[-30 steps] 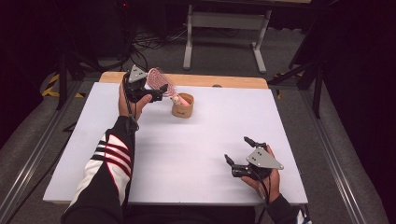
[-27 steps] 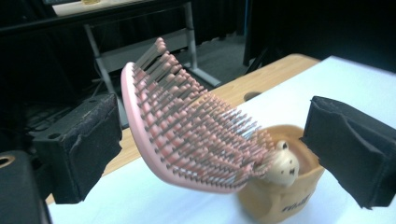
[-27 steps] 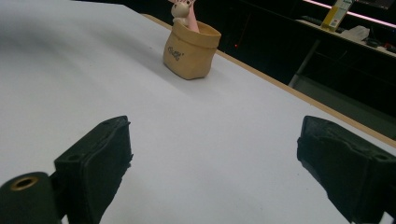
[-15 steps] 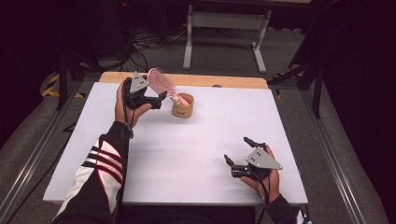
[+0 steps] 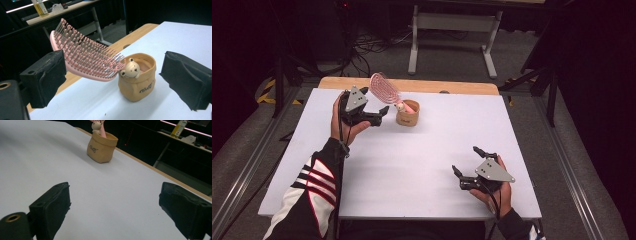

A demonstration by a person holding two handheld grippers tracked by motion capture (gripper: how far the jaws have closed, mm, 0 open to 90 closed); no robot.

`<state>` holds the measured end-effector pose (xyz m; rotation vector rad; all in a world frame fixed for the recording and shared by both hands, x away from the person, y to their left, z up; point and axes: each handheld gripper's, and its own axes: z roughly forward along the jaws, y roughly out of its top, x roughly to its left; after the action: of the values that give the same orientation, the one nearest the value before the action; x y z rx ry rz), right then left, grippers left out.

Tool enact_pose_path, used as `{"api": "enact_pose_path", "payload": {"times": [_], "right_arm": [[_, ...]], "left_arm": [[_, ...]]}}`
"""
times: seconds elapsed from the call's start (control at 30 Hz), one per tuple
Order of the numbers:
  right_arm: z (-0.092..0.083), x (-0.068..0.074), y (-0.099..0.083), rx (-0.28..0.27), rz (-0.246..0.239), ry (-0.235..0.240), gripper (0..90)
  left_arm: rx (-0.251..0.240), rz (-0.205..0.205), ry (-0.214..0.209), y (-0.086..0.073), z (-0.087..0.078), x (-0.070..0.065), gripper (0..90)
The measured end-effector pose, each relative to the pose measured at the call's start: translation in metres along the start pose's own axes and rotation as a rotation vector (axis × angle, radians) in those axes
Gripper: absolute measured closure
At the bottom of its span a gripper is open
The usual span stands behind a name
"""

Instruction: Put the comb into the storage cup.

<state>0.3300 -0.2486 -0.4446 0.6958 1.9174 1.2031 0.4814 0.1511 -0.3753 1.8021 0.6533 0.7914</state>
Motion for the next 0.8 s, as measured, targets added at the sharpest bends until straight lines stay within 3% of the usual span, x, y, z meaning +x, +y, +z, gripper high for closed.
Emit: {"api": "enact_pose_path", "payload": {"times": [0.5, 0.6, 0.8], "right_arm": [[0.0, 0.002, 0.002, 0.001, -0.012, -0.008, 10.6], [0.0, 0.002, 0.002, 0.0, -0.013, -0.01, 10.6], [0.0, 0.003, 0.002, -0.002, -0.017, -0.006, 10.6]], "left_arm": [[-0.055, -0.012, -0.036, -0.027, -0.023, -0.016, 6.2], [-0.053, -0.008, -0.025, -0.032, -0.026, -0.018, 6.3], [-0.046, -0.01, -0.044, -0.038, -0.03, -0.021, 6.4]]}}
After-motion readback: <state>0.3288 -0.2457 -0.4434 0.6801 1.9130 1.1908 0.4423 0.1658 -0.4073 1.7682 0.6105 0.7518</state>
